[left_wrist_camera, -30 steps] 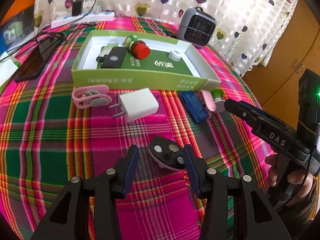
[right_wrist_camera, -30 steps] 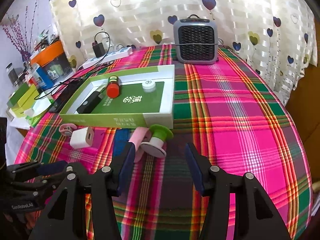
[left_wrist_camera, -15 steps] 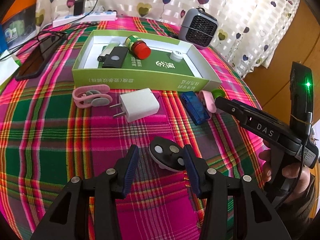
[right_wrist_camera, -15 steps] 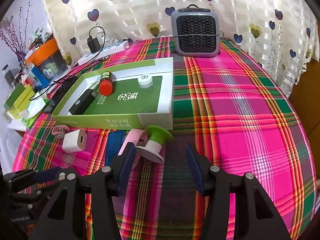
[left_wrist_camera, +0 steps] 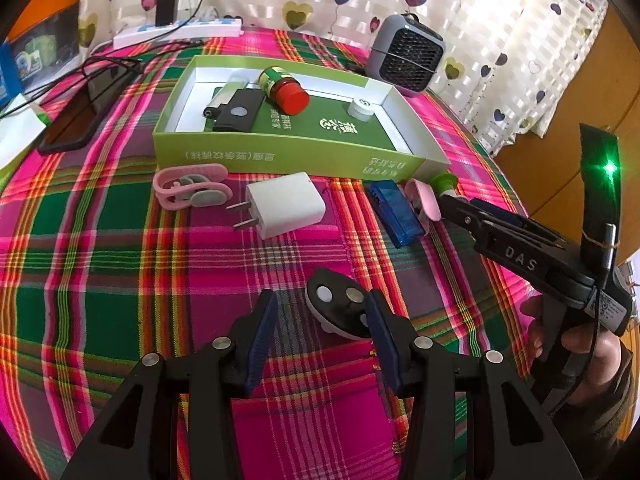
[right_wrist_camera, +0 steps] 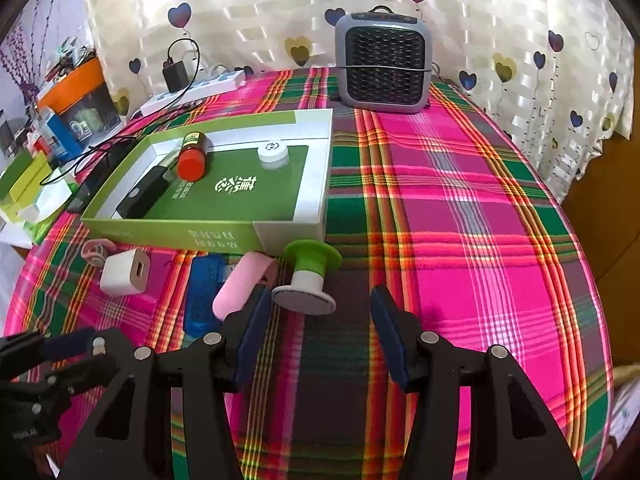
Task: Organize rigid objects
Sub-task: 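Grasp the black white-dotted disc with the left tool while the right tool grasps the green-capped white spool, then lift the black disc with the left tool while the right tool lifts the green-capped spool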
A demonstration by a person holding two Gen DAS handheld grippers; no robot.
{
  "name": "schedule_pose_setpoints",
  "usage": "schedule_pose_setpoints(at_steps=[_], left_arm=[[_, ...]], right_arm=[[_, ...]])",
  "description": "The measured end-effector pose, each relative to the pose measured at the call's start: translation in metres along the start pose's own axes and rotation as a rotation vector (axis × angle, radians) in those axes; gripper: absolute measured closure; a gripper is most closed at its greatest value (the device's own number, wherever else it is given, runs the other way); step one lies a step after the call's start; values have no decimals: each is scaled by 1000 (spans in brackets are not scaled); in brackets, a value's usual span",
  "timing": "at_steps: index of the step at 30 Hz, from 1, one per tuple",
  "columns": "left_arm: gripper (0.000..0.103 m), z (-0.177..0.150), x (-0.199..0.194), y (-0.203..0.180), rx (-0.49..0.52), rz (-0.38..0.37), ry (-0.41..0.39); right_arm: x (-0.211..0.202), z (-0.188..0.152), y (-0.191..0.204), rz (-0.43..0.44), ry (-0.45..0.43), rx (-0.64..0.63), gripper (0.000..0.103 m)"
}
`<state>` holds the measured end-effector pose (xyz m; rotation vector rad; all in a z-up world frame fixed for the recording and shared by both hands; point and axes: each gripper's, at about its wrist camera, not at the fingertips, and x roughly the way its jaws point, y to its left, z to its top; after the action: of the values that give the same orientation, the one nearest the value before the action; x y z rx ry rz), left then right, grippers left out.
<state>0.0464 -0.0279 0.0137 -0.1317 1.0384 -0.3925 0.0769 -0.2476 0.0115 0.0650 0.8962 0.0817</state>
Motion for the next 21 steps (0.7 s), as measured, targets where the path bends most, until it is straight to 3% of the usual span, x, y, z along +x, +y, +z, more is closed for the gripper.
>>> schedule_pose_setpoints(at_steps=[14, 19, 21], left_arm=[[57, -1, 3, -8, 14, 20, 7], [57, 0, 3, -8, 9, 20, 4], [57, 0, 3, -8, 1, 19, 2]], right_arm=[[16, 7, -4, 23, 27, 10, 50], [15, 6, -4, 35, 20, 15, 68], [15, 6, -5, 40, 18, 19, 68]])
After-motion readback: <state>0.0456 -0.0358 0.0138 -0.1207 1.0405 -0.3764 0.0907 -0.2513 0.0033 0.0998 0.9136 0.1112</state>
